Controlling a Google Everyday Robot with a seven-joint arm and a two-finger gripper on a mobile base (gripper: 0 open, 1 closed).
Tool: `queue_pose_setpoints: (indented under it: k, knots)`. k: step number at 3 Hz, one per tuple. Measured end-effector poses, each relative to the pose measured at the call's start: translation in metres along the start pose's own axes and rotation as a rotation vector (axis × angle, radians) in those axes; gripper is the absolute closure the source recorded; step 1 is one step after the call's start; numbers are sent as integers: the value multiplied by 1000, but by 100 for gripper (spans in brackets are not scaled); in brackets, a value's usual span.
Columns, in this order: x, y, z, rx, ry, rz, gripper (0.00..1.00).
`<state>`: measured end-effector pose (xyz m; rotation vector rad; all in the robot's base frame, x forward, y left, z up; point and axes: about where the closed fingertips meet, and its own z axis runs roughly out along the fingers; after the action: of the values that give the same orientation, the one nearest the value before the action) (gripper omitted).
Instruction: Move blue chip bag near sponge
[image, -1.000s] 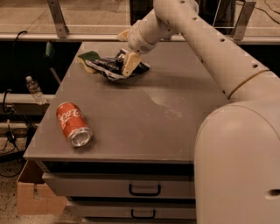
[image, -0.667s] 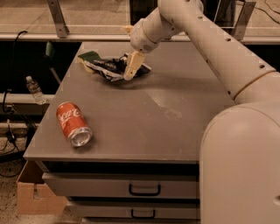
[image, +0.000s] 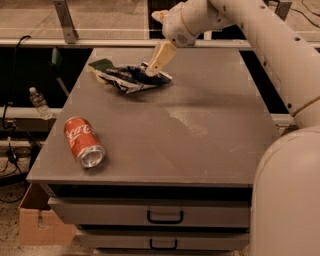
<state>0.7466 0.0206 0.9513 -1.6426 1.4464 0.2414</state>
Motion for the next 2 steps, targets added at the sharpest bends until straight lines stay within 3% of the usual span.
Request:
queue_pose_setpoints:
  k: [1,2]
  knots:
    - [7,-9,-54,89,-24,137,0]
    - [25,-13,-127,192,-20,283,0]
